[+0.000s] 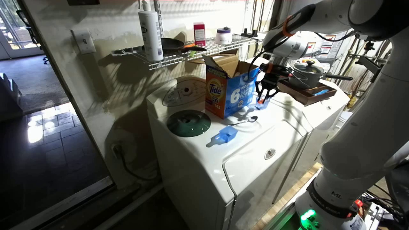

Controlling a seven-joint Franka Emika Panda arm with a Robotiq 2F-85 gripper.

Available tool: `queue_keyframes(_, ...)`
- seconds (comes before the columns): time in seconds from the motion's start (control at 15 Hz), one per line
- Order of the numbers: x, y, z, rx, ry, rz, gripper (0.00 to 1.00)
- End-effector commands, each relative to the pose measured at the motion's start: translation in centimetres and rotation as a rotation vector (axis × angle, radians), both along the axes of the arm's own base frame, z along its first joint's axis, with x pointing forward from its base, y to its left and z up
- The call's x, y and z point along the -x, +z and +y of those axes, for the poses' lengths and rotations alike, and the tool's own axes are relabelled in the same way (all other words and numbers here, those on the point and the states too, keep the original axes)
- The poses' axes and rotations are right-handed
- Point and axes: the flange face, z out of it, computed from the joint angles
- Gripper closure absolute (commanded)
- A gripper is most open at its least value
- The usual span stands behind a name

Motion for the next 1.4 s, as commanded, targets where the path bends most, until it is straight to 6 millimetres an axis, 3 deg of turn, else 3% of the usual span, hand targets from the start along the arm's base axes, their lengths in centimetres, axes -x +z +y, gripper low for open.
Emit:
queue_keyframes(0.0,0.9,0.3,1.8,0.064,-0.029,0.043,0.94)
queue_keyframes(0.6,1.6,-1.2,5.7,0.117,-0.068,0.135,0.94)
queue_keyframes(1.33,2.6,-4.9,9.7,0.180,-0.142,0.186,0.94)
